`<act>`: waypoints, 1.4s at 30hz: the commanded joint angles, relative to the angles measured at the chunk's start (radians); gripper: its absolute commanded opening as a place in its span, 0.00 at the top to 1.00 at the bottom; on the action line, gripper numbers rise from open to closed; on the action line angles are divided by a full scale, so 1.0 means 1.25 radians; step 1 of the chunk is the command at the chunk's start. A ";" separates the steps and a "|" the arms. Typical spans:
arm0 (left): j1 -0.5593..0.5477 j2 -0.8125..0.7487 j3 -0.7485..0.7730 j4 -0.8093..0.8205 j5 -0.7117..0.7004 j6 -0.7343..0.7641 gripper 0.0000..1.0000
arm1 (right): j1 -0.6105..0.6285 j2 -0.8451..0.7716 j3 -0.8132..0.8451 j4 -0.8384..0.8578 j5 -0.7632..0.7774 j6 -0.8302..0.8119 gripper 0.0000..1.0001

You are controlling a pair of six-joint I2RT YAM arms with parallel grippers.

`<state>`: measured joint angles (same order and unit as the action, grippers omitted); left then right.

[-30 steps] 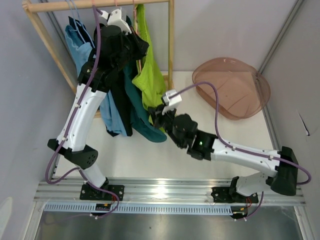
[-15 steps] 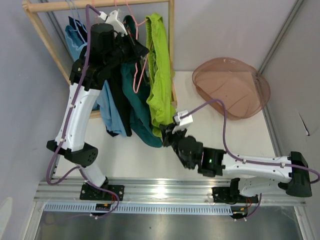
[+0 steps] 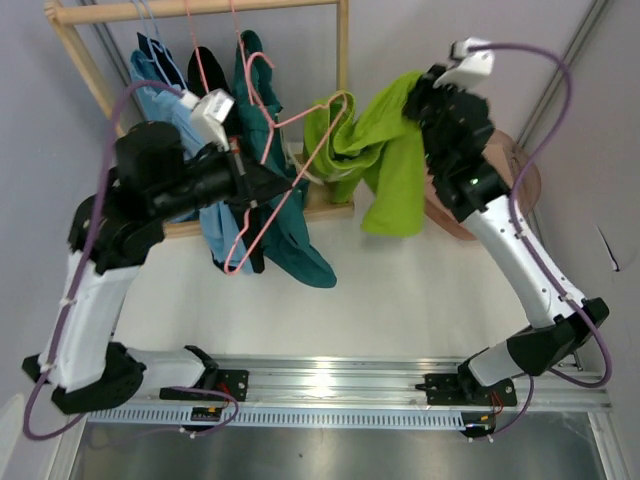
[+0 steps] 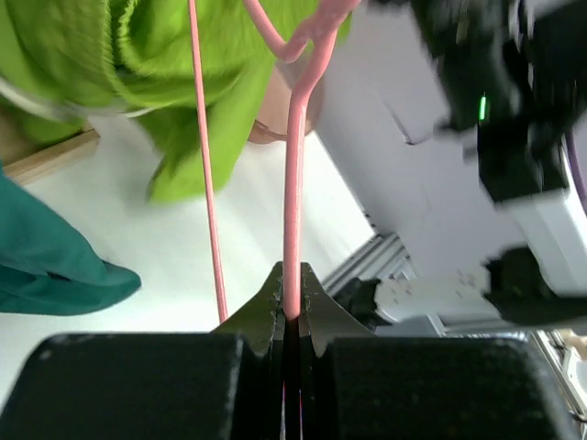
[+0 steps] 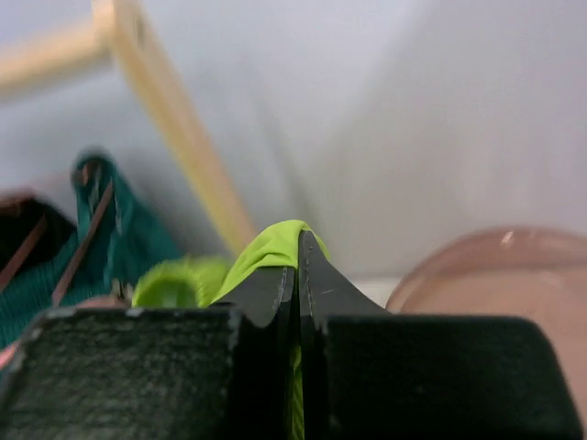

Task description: Remove the shorts from the hanger

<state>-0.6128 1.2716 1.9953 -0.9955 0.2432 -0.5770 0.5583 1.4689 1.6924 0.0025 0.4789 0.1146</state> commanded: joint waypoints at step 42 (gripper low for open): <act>0.118 0.413 0.345 0.135 -0.213 0.116 1.00 | -0.471 -0.067 -0.340 0.042 -0.571 0.247 0.01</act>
<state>-0.5301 1.7580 2.3844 -0.9215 -0.0628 -0.4351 -0.0284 1.4998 1.3476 -0.0380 -0.1848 0.3828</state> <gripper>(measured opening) 0.052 0.993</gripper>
